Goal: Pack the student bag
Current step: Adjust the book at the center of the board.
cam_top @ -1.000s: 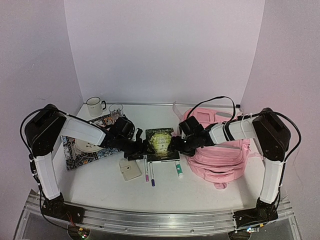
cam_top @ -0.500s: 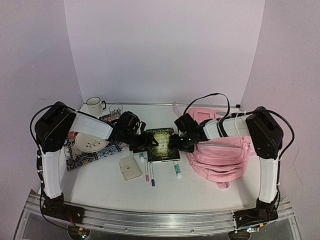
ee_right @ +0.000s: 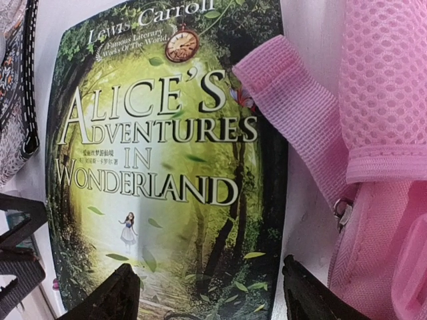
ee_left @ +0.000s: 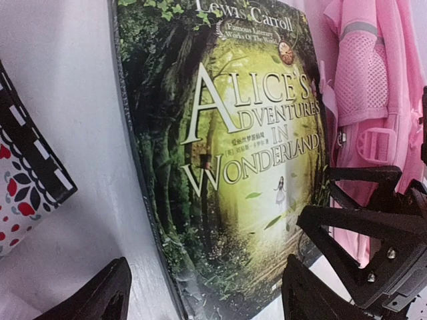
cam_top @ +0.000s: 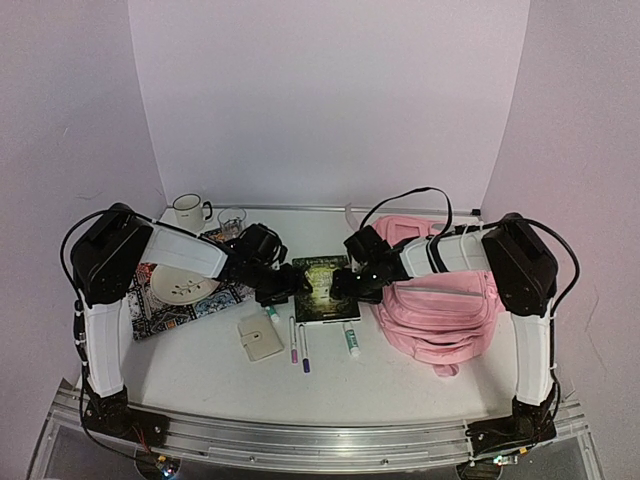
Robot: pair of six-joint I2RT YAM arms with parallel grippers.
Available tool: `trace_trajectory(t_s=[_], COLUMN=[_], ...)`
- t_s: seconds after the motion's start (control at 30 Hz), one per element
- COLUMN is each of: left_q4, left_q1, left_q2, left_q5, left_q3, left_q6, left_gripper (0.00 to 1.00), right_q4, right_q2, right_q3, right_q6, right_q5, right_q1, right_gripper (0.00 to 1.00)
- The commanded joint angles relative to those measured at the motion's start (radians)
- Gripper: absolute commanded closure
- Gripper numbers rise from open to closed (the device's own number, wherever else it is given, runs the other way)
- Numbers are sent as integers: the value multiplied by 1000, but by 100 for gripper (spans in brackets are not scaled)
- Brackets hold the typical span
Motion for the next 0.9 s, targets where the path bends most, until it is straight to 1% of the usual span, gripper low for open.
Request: trace_trajectory(t_s=[0.0, 0.13, 0.33, 0.47, 0.57, 0.77, 0.87], left_q4=[-100, -100, -59, 56, 204, 340, 343], left_q1=[5, 4, -6, -6, -5, -5, -4], left_q2=[9, 36, 91, 112, 91, -22, -62], left_q5=[-95, -40, 70, 175, 237, 254, 216], left_q3=[21, 40, 67, 34, -15, -79, -93], left_q6=[14, 14, -16, -90, -161, -221, -214], left_gripper=[20, 20, 22, 22, 24, 27, 27], right_q4=[-58, -54, -5, 56, 106, 139, 156], right_q2=[29, 37, 51, 60, 60, 46, 13], right_q3=[9, 10, 3, -13, -31, -62, -93], right_q6=[-10, -15, 0, 24, 38, 55, 66], right_q5=[-1, -20, -111, -190, -238, -247, -234], right_q1=[-8, -9, -9, -9, -8, -9, -10], right_gripper=[26, 26, 27, 27, 28, 29, 31])
